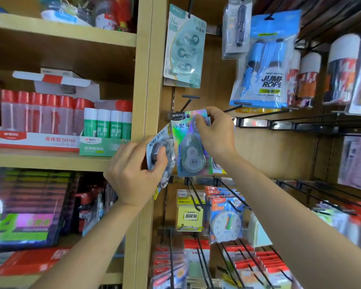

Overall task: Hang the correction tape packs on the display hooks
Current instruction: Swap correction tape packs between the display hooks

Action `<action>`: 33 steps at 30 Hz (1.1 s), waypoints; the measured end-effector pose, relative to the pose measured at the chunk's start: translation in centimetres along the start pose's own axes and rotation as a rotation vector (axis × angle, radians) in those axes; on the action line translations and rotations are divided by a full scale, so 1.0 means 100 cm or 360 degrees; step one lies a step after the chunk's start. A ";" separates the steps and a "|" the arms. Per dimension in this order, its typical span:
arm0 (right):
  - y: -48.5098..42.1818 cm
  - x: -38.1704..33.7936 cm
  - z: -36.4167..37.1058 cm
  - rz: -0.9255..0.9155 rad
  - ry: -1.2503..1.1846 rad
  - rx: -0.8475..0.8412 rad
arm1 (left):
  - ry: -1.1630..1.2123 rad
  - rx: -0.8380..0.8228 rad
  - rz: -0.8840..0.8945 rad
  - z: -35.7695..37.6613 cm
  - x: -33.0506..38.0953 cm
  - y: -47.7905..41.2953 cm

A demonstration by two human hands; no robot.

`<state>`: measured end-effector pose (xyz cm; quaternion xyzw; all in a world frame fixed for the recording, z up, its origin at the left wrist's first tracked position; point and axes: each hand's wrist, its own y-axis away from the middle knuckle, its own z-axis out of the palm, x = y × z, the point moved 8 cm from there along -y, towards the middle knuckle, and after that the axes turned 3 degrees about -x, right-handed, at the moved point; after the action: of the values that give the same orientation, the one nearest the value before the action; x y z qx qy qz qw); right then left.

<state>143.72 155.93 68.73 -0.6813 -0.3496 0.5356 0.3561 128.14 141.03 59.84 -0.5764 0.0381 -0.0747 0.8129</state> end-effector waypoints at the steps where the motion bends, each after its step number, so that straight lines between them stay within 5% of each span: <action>1: 0.002 -0.004 -0.002 -0.0061 0.0045 0.0025 | -0.0005 -0.0002 0.0000 0.000 0.000 0.000; 24: 0.002 -0.004 0.000 -0.0132 0.0199 0.0004 | 0.0071 -0.0056 -0.0176 -0.017 0.000 0.018; 33: -0.004 0.022 0.014 0.0183 -0.0026 -0.0196 | 0.0071 -0.0077 -0.0139 -0.009 -0.001 0.038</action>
<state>142.76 158.17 67.75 -0.7164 -0.3449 0.5383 0.2793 128.23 141.43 55.96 -0.5950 0.0329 -0.1219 0.7937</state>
